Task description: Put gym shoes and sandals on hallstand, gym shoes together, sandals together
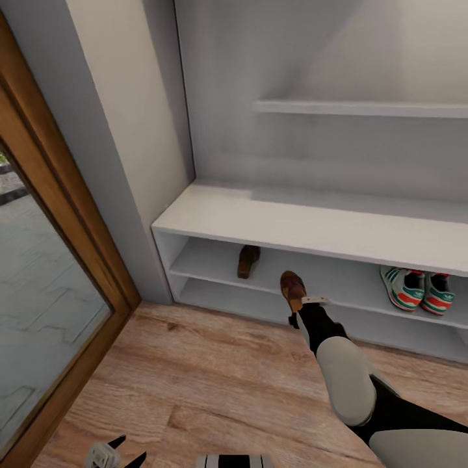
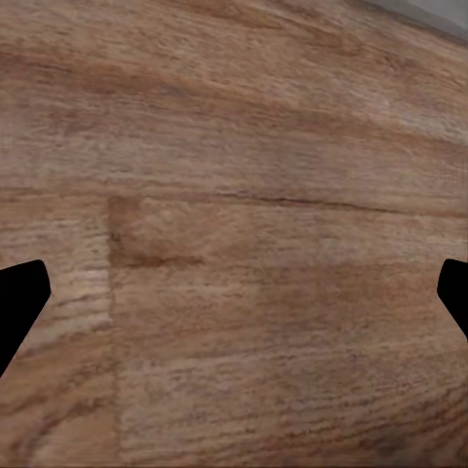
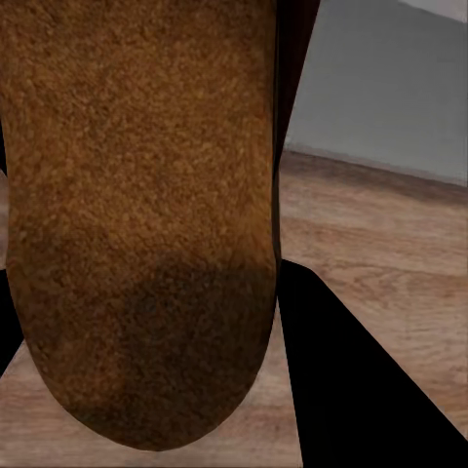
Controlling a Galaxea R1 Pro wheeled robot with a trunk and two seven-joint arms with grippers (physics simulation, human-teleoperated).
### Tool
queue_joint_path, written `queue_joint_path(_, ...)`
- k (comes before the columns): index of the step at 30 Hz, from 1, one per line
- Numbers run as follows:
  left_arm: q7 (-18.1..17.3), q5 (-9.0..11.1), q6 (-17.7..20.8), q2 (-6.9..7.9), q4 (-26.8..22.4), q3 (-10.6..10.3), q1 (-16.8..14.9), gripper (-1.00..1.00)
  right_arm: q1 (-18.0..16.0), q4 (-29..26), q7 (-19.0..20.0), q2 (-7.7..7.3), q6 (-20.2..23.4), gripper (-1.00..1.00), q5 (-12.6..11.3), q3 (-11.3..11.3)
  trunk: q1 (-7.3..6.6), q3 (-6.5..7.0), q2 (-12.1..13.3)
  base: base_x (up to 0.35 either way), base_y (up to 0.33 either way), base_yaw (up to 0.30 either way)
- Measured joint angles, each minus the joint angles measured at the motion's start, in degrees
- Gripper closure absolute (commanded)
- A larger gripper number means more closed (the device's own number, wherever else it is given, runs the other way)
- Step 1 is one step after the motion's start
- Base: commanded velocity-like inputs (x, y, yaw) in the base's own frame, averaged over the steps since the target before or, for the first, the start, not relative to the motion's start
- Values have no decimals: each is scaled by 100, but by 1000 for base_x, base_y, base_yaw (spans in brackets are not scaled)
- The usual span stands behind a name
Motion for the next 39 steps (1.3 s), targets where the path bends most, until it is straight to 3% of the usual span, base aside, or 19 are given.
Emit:
queue_joint_path(16, 0, -1, 0, -7, 3, 0, -2, -100, 0, -212, 2, -1, 10, 100, -7, 8, 2, -7, 0, 35, 0, 10)
queue_joint_path(39, -10, -31, -34, -44, 19, -10, 89, -100, 10, -212, 34, -1, 7, 100, -9, -2, 0, -7, 0, 208, 47, 0)
